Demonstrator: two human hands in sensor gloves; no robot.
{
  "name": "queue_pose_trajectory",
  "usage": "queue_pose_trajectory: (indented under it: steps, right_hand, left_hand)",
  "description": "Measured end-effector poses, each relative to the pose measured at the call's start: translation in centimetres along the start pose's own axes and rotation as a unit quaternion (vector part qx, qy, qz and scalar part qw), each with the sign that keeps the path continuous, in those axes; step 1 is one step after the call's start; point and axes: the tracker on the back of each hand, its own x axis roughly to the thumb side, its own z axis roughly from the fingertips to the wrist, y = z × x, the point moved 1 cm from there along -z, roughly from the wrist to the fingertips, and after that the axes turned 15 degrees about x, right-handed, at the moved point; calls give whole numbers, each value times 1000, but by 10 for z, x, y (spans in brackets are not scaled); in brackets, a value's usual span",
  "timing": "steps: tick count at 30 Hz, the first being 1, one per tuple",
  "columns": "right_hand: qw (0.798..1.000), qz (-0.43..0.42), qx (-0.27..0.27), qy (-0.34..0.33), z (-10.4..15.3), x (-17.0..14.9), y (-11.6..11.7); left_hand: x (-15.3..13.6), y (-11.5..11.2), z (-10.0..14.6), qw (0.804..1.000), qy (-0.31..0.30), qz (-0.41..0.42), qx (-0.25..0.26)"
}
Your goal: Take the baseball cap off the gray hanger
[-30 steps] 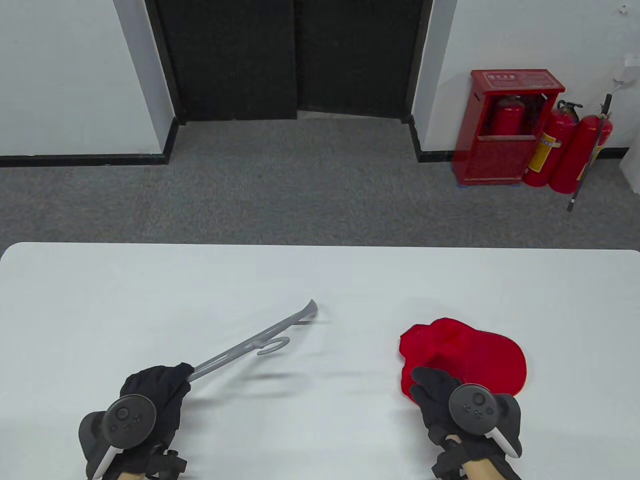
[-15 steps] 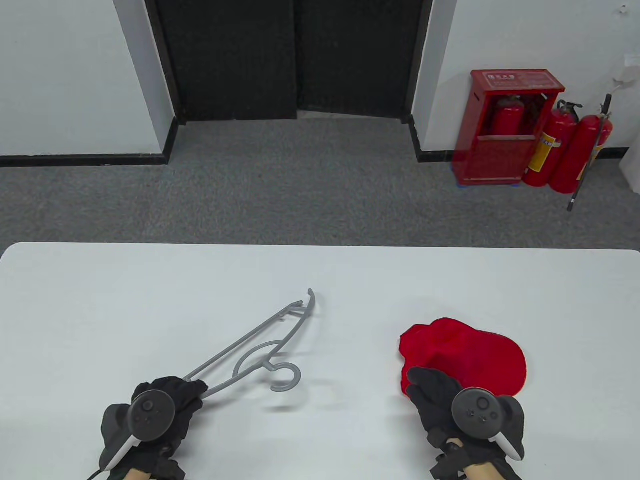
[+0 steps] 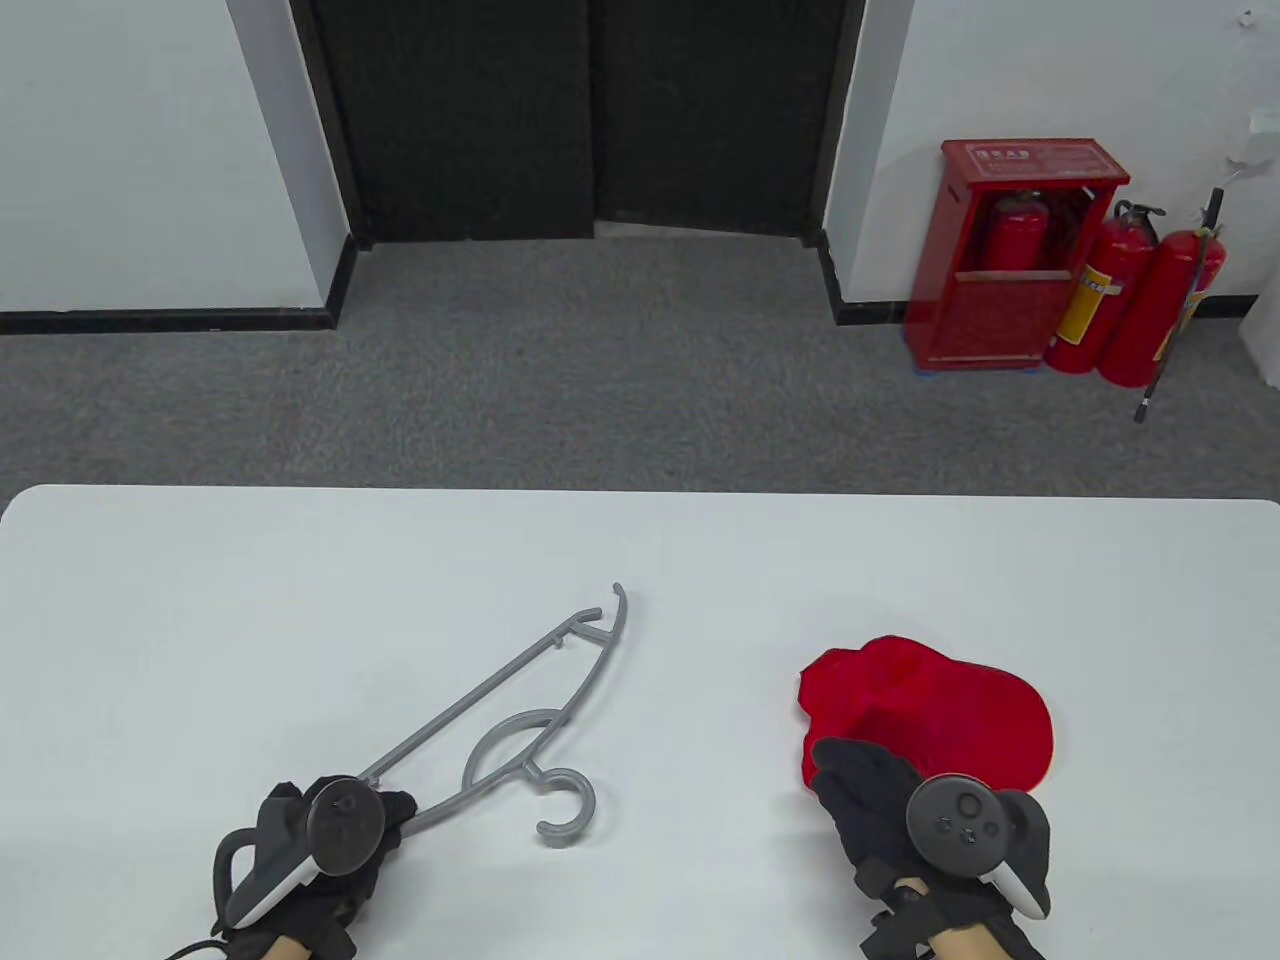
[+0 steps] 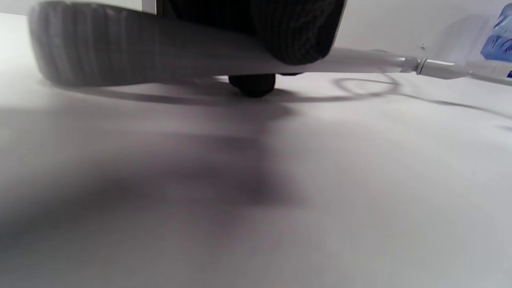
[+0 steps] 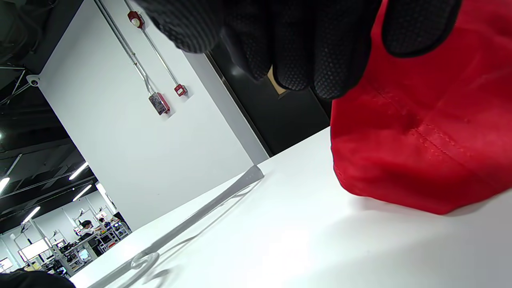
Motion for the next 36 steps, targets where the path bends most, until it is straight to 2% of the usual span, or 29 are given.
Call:
queue_pose_trajectory:
  steps: [7, 11, 21, 31, 36]
  right_hand:
    - [1000, -5, 3, -1, 0, 0, 0]
    - [1000, -9, 5, -1, 0, 0, 0]
    - [1000, -22, 10, -1, 0, -1, 2]
    - [999, -32, 20, -2, 0, -1, 5]
    - [999, -33, 20, -4, -1, -1, 5]
  left_hand:
    - [0, 2, -1, 1000, 12, 2, -23]
    - [0, 7, -1, 1000, 16, 17, -19]
    - [-2, 39, 2, 996, 17, 74, 54]
    - [-4, 70, 17, 974, 12, 172, 144]
    - [4, 75, 21, 967, -19, 209, 142]
